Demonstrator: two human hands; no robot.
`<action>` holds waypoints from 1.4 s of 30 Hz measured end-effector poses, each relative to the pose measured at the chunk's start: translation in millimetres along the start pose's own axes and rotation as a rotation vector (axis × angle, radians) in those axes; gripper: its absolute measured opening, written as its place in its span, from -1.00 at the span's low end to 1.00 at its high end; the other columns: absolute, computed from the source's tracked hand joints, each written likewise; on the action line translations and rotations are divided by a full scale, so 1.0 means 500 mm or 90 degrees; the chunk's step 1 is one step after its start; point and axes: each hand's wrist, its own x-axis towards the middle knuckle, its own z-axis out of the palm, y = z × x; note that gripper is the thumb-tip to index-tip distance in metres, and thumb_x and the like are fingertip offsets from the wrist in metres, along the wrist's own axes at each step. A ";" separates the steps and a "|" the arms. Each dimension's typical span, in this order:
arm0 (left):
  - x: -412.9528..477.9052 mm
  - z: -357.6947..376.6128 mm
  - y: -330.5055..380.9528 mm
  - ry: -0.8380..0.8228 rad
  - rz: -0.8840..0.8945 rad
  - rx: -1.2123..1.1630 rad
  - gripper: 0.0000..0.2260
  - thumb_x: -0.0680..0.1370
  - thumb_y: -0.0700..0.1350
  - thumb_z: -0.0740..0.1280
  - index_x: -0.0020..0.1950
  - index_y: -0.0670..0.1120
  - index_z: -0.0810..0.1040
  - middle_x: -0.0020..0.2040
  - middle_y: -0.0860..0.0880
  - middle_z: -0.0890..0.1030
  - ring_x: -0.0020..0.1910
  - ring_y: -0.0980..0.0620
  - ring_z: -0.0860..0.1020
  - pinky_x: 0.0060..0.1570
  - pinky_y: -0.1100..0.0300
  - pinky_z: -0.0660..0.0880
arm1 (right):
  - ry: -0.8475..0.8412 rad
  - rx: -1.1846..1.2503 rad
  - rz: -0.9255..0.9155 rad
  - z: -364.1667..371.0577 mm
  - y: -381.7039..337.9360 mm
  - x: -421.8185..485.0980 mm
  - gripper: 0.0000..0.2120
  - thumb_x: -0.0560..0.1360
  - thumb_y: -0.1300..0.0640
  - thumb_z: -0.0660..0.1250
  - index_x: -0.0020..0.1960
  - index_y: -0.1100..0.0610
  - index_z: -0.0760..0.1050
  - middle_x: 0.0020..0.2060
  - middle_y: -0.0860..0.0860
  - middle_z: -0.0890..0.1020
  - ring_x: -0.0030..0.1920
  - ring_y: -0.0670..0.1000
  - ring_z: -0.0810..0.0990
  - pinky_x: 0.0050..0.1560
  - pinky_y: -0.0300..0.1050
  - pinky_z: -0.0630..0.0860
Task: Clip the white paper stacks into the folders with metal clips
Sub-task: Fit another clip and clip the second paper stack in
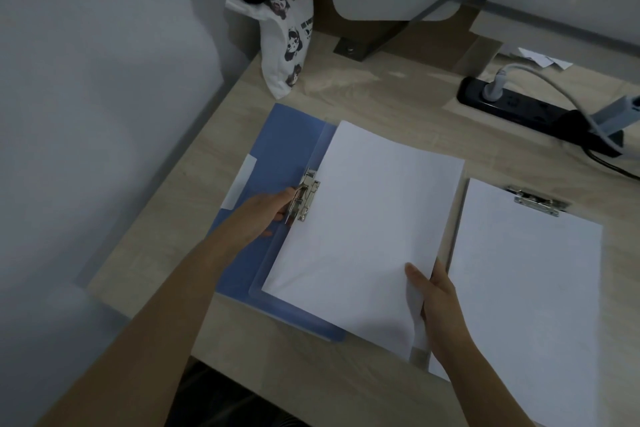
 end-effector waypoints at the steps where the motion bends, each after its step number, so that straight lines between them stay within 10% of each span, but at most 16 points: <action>1: -0.001 -0.003 0.001 -0.006 -0.003 0.002 -0.72 0.58 0.11 0.13 0.06 -0.04 0.49 0.11 -0.01 0.52 0.10 0.06 0.46 -0.02 0.18 0.45 | 0.001 0.001 0.001 0.000 0.000 0.001 -0.62 0.54 0.16 0.23 0.35 0.04 0.36 0.19 0.03 0.56 0.18 0.14 0.52 0.28 0.18 0.41; 13: -0.028 -0.001 -0.050 -0.142 -0.050 -0.085 -0.79 0.52 0.15 0.20 0.02 0.09 0.52 -0.04 0.03 0.64 -0.03 0.05 0.61 -0.16 0.14 0.58 | 0.002 -0.016 -0.002 -0.011 0.004 0.000 -0.66 0.54 0.19 0.23 0.30 0.05 0.41 0.16 0.03 0.59 0.17 0.13 0.55 0.28 0.18 0.42; 18: -0.029 0.006 -0.078 -0.089 0.013 -0.065 -0.82 0.57 0.01 0.22 0.08 -0.01 0.52 0.08 0.00 0.63 0.08 -0.01 0.60 0.10 0.07 0.53 | 0.004 -0.032 -0.002 -0.014 0.006 -0.001 -0.65 0.54 0.18 0.23 0.32 0.05 0.40 0.17 0.05 0.59 0.16 0.14 0.55 0.26 0.19 0.43; 33: -0.022 0.028 -0.109 -0.037 0.099 -0.095 -0.88 0.59 -0.12 0.20 -0.03 -0.07 0.51 -0.06 0.01 0.62 -0.07 0.06 0.60 -0.01 0.24 0.55 | 0.028 -0.085 -0.017 -0.008 0.005 -0.001 -0.66 0.54 0.15 0.22 0.32 0.07 0.35 0.20 0.07 0.53 0.21 0.15 0.50 0.27 0.14 0.42; 42: -0.104 0.045 -0.076 0.059 0.120 -0.109 -0.88 0.58 -0.09 0.20 -0.04 -0.03 0.53 -0.01 -0.01 0.60 0.01 0.03 0.55 0.07 0.12 0.49 | 0.100 -0.620 -0.245 0.004 -0.011 -0.025 -0.34 0.50 0.08 0.30 0.48 0.18 0.07 0.46 0.15 0.16 0.41 0.17 0.25 0.37 0.08 0.32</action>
